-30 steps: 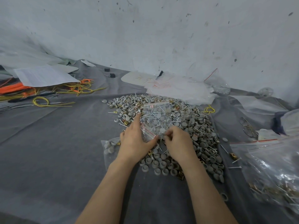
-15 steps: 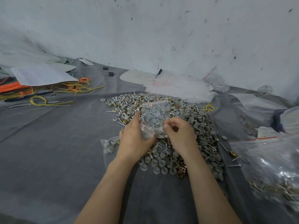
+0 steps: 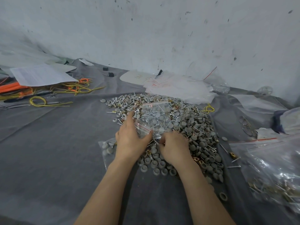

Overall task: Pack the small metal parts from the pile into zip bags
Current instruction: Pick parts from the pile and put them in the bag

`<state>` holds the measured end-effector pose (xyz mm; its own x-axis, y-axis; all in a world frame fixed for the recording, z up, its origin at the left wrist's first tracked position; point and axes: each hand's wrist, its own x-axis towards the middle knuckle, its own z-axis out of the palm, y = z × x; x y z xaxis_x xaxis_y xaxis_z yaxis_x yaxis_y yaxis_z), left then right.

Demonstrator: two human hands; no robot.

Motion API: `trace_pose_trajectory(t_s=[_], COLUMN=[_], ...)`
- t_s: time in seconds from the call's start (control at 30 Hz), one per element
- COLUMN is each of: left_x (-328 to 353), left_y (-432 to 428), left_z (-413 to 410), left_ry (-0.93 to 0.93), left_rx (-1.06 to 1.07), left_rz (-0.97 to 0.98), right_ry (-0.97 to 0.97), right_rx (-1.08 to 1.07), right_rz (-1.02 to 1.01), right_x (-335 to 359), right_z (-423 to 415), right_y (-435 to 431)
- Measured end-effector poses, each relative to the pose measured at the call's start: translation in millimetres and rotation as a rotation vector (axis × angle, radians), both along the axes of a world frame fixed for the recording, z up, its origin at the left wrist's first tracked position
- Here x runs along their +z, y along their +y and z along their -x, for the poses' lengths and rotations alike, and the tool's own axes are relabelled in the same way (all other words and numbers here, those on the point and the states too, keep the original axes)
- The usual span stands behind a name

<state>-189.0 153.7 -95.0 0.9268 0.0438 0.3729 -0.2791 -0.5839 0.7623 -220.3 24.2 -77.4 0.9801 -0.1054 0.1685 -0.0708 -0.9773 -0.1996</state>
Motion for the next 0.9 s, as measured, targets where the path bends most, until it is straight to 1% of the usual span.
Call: trace_pose_trajectory(t_s=[0.03,0.07,0.17,0.23,0.27,0.4,0.43,0.5,0.53,0.57,0.63,0.73,0.77,0.8,0.9], left_x=[0.0,-0.1,-0.2,-0.9,-1.6,-4.1,-4.3,-4.0,-3.9,-3.6,-3.3,-2.8,-2.7,-2.7,-3.1], left_y=[0.0,-0.1,-0.7,-2.0,-2.6,-3.7,-3.6,-3.7,-3.5,-3.4,-2.2,-0.1,0.4,0.3,-0.8], left_z=[0.2,0.4,0.2,0.7,1.0,2.4,2.3,1.9,2.0,1.8,0.7,-1.8,-2.4,-2.8,-3.0], left_ry=[0.000,-0.001,-0.002,-0.008,-0.015,-0.037,-0.036,-0.034,-0.037,-0.041,-0.046,-0.047,-0.047,-0.048,-0.045], left_rx=[-0.001,-0.002,-0.017,-0.037,-0.047,-0.076,-0.080,-0.073,-0.063,-0.051,-0.023,0.038,0.057,0.069,0.074], left_rz=[-0.005,-0.010,-0.039,-0.083,-0.106,-0.147,-0.149,-0.149,-0.144,-0.135,-0.108,-0.047,-0.034,-0.025,-0.022], right_ry=[-0.022,-0.060,-0.215,-0.276,-0.289,-0.271,-0.259,-0.260,-0.279,-0.297,-0.278,-0.096,-0.044,-0.015,-0.009], right_rx=[0.001,-0.003,-0.009,0.013,0.039,0.177,0.192,0.163,0.125,0.079,0.013,0.004,-0.004,-0.016,-0.038], right_rz=[-0.053,-0.147,-0.496,-0.638,-0.663,-0.610,-0.633,-0.737,-0.759,-0.725,-0.529,-0.177,-0.091,-0.043,0.007], right_x=[0.8,2.0,7.4,11.0,11.6,10.4,10.2,11.2,10.9,10.0,6.8,0.2,-0.9,-1.5,-4.4], right_z=[-0.5,-0.9,-3.0,-3.0,-3.0,-2.3,-2.2,-2.4,-2.7,-2.7,-1.8,-0.1,0.1,-0.3,-1.9], right_y=[-2.6,-5.8,-10.9,-7.8,-4.7,6.9,8.2,6.8,4.2,1.1,-4.4,-3.4,-1.1,1.1,5.8])
